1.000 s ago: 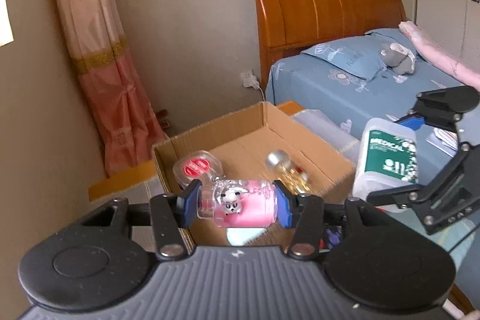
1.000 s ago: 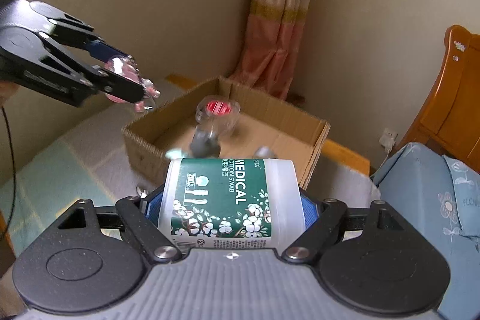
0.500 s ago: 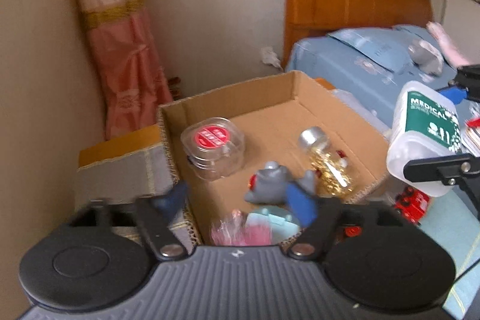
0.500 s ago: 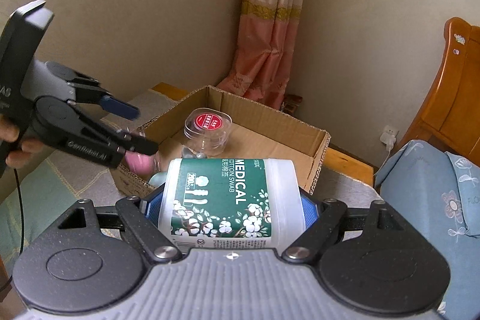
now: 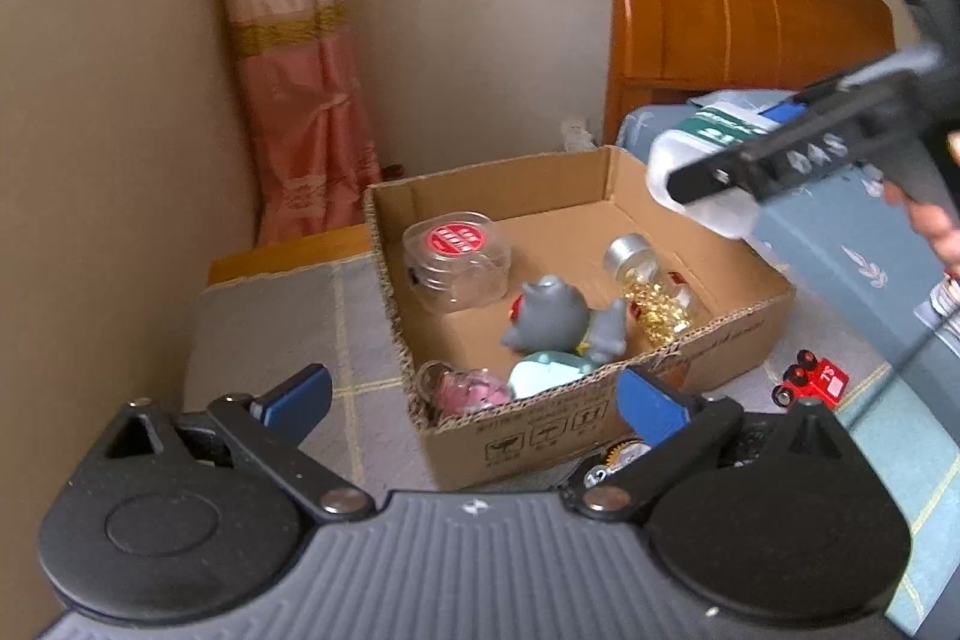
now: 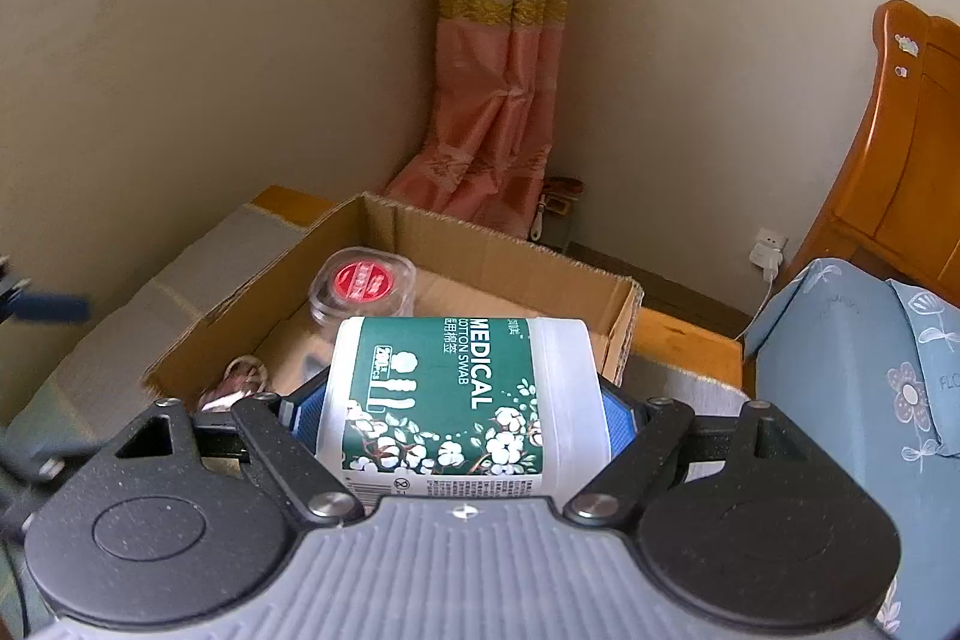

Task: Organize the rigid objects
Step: 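Lower the MEDICAL bottle into the box and open right tool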

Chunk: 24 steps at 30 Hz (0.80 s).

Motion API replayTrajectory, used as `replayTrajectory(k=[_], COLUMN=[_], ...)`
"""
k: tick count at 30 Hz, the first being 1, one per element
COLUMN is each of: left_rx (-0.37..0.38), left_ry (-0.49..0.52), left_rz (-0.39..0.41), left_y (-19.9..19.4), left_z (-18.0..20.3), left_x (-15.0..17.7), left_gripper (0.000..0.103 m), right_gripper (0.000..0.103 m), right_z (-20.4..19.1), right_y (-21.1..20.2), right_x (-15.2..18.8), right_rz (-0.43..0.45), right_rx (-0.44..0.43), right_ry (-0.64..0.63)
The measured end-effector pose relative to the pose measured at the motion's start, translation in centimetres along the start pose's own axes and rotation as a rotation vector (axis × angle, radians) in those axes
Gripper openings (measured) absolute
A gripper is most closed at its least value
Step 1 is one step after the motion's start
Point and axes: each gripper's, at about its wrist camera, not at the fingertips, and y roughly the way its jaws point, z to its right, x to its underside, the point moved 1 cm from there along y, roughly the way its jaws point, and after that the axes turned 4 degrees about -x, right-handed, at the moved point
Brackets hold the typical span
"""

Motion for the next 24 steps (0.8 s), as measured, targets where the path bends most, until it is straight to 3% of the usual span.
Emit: replayTrajectory(k=[8, 14, 17, 24], left_rx=[-0.079, -0.083, -0.090, -0.101], left_ry=[-0.020, -0.030, -0.038, -0.049], left_rz=[0.028, 0.024, 0.018, 0.010], left_y=[-0.7, -0.6, -0.5, -1.0], left_z=[-1.3, -1.9, -2.2, -2.4], left_x=[1.1, 1.6, 1.9, 2.1], left_gripper=[0.102, 0.102, 0.102, 0.102], right_gripper=[0.086, 0.089, 0.103, 0.103], right_z=[2.5, 3.7, 3.6, 2.7], right_y=[5.4, 8.2, 8.2, 6.0], right_x=[-2.4, -3.2, -3.0, -1.7], right_rz=[-0.051, -0.051, -0.054, -0.062], right_rx=[0.039, 0.057, 0.059, 0.056], right_ry=[0.108, 0.185, 0.188, 0.148])
